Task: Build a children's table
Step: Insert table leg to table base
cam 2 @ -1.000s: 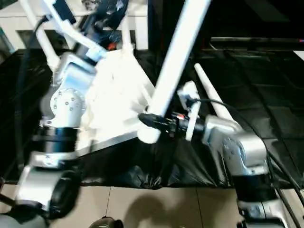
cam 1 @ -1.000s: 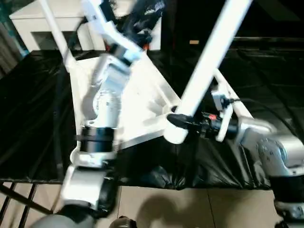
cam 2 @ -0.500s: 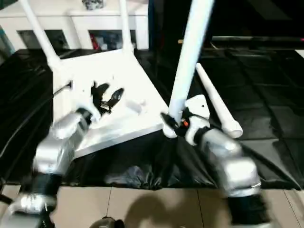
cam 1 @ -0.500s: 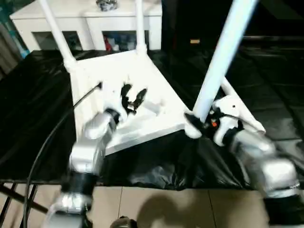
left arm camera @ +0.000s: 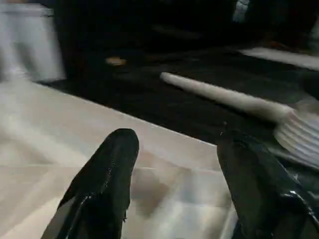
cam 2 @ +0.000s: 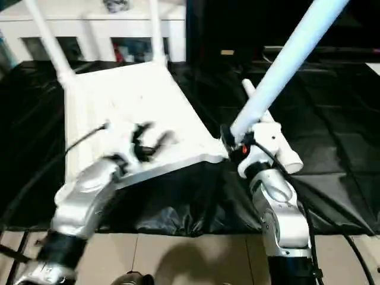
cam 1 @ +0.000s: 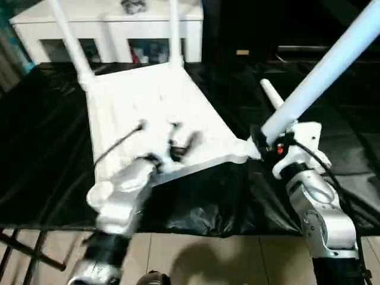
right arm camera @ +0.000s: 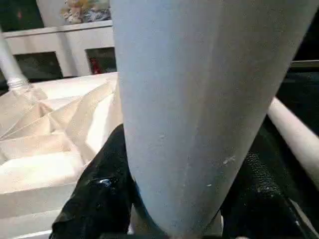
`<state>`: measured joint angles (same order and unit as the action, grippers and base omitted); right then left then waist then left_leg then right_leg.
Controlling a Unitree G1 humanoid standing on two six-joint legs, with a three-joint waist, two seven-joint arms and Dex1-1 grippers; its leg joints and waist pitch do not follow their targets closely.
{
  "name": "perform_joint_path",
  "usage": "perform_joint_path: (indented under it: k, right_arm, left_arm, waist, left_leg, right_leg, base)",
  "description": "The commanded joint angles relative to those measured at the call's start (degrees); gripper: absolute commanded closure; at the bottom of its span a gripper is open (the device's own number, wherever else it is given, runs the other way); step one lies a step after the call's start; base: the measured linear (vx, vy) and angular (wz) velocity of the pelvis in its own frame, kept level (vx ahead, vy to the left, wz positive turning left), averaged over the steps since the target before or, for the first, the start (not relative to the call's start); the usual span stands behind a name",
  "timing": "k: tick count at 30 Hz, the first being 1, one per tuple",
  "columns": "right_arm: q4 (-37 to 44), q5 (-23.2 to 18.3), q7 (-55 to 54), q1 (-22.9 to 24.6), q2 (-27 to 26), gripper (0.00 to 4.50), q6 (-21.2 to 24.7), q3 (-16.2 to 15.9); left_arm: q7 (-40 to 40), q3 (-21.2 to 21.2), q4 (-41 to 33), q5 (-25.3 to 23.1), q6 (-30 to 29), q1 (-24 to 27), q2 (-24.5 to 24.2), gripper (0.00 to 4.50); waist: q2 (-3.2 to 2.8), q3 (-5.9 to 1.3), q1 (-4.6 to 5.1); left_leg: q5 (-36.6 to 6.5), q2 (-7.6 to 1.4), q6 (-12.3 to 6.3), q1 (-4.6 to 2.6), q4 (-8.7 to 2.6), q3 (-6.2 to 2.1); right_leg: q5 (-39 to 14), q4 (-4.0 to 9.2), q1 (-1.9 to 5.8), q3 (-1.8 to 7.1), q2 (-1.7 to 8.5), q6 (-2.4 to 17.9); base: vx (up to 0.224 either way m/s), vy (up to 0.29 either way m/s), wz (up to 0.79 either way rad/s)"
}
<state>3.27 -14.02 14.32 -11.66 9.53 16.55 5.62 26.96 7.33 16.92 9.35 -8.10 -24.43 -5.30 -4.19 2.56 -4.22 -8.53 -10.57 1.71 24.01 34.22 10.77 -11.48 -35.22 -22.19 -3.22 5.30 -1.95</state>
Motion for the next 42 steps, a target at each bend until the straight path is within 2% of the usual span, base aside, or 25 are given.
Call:
perform_joint_path:
  k: [1, 5, 6, 9, 10, 12, 13, 15, 18, 20, 23, 25, 28, 29, 32, 33, 35, 42]
  right_arm:
    - [0.23, -1.20, 0.31, -0.80, 0.81, 2.62, 1.74, 1.82]
    - [-0.56, -1.03, 1.13, -0.90, 2.91, 2.62, 1.81, 2.34]
    - [-0.76, -0.54, 1.39, -0.86, 3.79, 2.62, 1.70, 2.30]
    - [-0.67, -0.38, 1.50, -0.84, 4.14, 2.62, 1.90, 2.30]
    - [-0.34, -0.53, 1.64, -0.82, 4.37, 2.62, 2.45, 2.39]
    - [0.21, -0.40, 2.05, -0.60, 5.10, 2.62, 3.58, 2.38]
    - [0.26, -0.39, 2.22, -0.55, 5.27, 2.62, 3.72, 2.42]
    - [0.26, -0.29, 2.44, -0.40, 5.70, 2.62, 3.84, 2.28]
    - [0.05, -0.26, 2.12, -0.53, 5.82, 2.62, 3.84, 1.62]
    - [0.00, -0.25, 2.04, -0.60, 5.80, 2.62, 3.82, 1.51]
    - [-0.34, -0.05, 2.39, -0.96, 6.16, 2.62, 3.68, 1.22]
    - [-0.55, 0.07, 2.53, -1.08, 6.29, 2.62, 3.55, 1.15]
    - [-0.86, 0.36, 2.82, -1.30, 6.28, 2.62, 3.41, 1.05]
    - [-0.96, 0.43, 2.96, -1.38, 6.27, 2.62, 3.33, 1.04]
    - [-1.20, 0.59, 3.16, -1.55, 6.36, 2.62, 3.19, 0.83]
    - [-1.20, 0.59, 3.16, -1.55, 6.36, 2.62, 3.19, 0.83]
    - [-1.32, 0.63, 3.24, -1.63, 6.45, 2.62, 3.11, 0.66]
    - [-1.50, 0.93, 3.53, -1.71, 6.57, 2.62, 2.89, 0.55]
  left_arm:
    - [2.99, 0.98, 3.75, 0.09, -1.62, -1.97, -0.44, 1.51]
    - [9.23, 4.50, 11.57, -3.06, 0.07, -6.08, -0.32, 1.51]
    - [11.08, 6.24, 15.88, -4.96, 1.29, -8.26, -0.59, 1.51]
    - [11.65, 6.89, 18.36, -5.59, 1.50, -9.60, -0.76, 1.51]
    - [12.05, 7.06, 20.61, -5.72, 1.15, -10.99, -0.73, 1.51]
    - [14.03, 6.78, 25.24, -5.15, -0.44, -14.23, -0.26, 1.51]
    - [14.44, 6.94, 26.26, -5.36, -0.54, -14.92, -0.20, 1.70]
    - [15.35, 7.36, 29.55, -6.31, -0.39, -16.89, -0.22, 1.88]
    - [14.97, 8.52, 32.75, -8.71, 0.91, -18.59, -1.06, 2.01]
    - [14.77, 8.93, 33.50, -9.48, 1.53, -18.94, -1.28, 2.25]
    - [14.67, 9.30, 35.14, -10.20, 1.81, -19.83, -1.55, 2.38]
    - [15.02, 9.18, 35.25, -9.99, 1.49, -20.02, -1.69, 2.72]
    - [16.12, 8.03, 36.10, -9.33, 1.97, -20.59, -2.12, 2.81]
    - [16.66, 7.58, 36.56, -9.14, 2.28, -20.82, -2.35, 3.06]
    - [17.27, 7.10, 38.52, -9.66, 3.61, -21.43, -2.73, 3.24]
    - [17.27, 7.10, 38.52, -9.66, 3.61, -21.43, -2.73, 3.51]
    - [17.46, 7.05, 38.86, -9.74, 3.81, -21.51, -2.90, 3.63]
    - [19.44, 8.27, 40.21, -11.40, 4.94, -22.20, -3.76, 4.19]
  waist:
    - [0.58, -3.91, 0.43]
    - [0.46, -4.20, 0.74]
    - [-0.03, -4.21, 0.94]
    - [0.26, -4.30, 1.23]
    - [0.01, -4.34, 1.35]
    - [0.10, -4.33, 1.36]
    - [0.11, -4.40, 1.35]
    - [0.62, -4.37, 1.29]
    - [0.41, -4.29, 1.29]
    - [0.36, -4.32, 1.26]
    - [0.43, -4.29, 1.19]
    - [0.61, -4.29, 1.09]
    - [0.50, -4.20, 1.06]
    - [0.64, -4.23, 1.04]
    - [0.73, -4.21, 1.04]
    - [0.69, -4.21, 1.02]
    - [0.64, -4.24, 1.03]
    - [0.67, -4.04, 1.15]
  left_leg:
    - [-17.81, -1.74, 2.19, -2.15, -4.55, -1.29]
    - [-14.40, -1.75, 0.02, -1.95, -4.14, -1.20]
    - [-14.24, -1.74, -0.18, -2.12, -4.06, -1.15]
    - [-13.57, -1.78, -1.01, -1.81, -4.02, -1.22]
    - [-13.47, -1.78, -1.20, -1.93, -3.94, -1.19]
    - [-13.17, -1.70, -1.91, -2.09, -3.80, -1.05]
    - [-13.06, -1.72, -2.02, -2.15, -3.74, -1.03]
    - [-12.81, -1.77, -2.71, -2.14, -3.68, -0.94]
    - [-12.61, -1.83, -3.27, -2.10, -3.69, -0.99]
    - [-12.49, -1.92, -3.40, -2.12, -3.71, -1.05]
    - [-12.83, -1.96, -3.40, -2.18, -3.71, -1.00]
    - [-12.69, -1.99, -3.46, -2.17, -3.72, -0.99]
    - [-13.34, -1.96, -3.42, -2.20, -3.76, -0.95]
    - [-13.60, -1.89, -3.27, -2.21, -3.76, -0.93]
    - [-13.24, -1.97, -3.38, -2.15, -3.82, -0.99]
    - [-13.03, -1.94, -3.56, -2.15, -3.80, -0.98]
    - [-12.79, -1.98, -3.67, -2.12, -3.76, -0.96]
    - [-14.26, -1.96, -3.27, -2.14, -3.93, -0.96]
  right_leg:
    - [-10.54, 4.80, 1.38, 2.09, 2.58, 8.05]
    - [-8.87, 4.77, 1.66, 1.97, 2.72, 9.21]
    - [-8.61, 4.97, 1.53, 1.96, 2.58, 9.20]
    - [-6.83, 4.60, 2.06, 1.82, 2.76, 10.65]
    - [-6.71, 4.60, 1.99, 1.85, 2.80, 10.97]
    - [-6.77, 4.76, 1.93, 1.84, 2.77, 11.89]
    - [-6.59, 4.64, 1.92, 1.81, 2.72, 12.16]
    - [-6.98, 4.73, 1.96, 1.82, 2.79, 12.72]
    - [-7.76, 4.77, 1.98, 1.80, 2.83, 12.91]
    - [-7.58, 4.76, 2.02, 1.80, 2.88, 12.94]
    - [-7.90, 4.76, 1.99, 1.81, 2.87, 13.22]
    - [-7.97, 4.71, 2.02, 1.80, 2.95, 13.40]
    - [-9.30, 4.87, 1.87, 1.80, 2.95, 13.40]
    - [-9.94, 4.88, 1.90, 1.80, 2.97, 13.22]
    - [-9.40, 4.84, 1.88, 1.81, 2.96, 13.22]
    - [-9.20, 4.84, 1.89, 1.81, 3.00, 13.30]
    - [-8.60, 4.74, 1.90, 1.81, 3.01, 13.55]
    - [-11.55, 5.08, 1.82, 1.83, 3.03, 12.94]
  base:
    - [0.000, 0.000, 0.00]
    - [0.000, 0.000, 0.00]
    - [0.000, 0.000, 0.00]
    - [0.000, 0.000, 0.00]
    - [0.000, 0.000, 0.00]
    - [0.000, 0.000, 0.00]
    - [0.000, 0.000, 0.00]
    - [0.000, 0.000, 0.00]
    - [0.000, 0.000, 0.00]
    - [0.000, 0.000, 0.00]
    - [0.000, 0.000, 0.00]
    - [0.000, 0.000, 0.00]
    - [0.000, 0.000, 0.00]
    - [0.000, 0.000, 0.00]
    - [0.000, 0.000, 0.00]
    - [0.000, 0.000, 0.00]
    - [0.000, 0.000, 0.00]
    - [0.000, 0.000, 0.00]
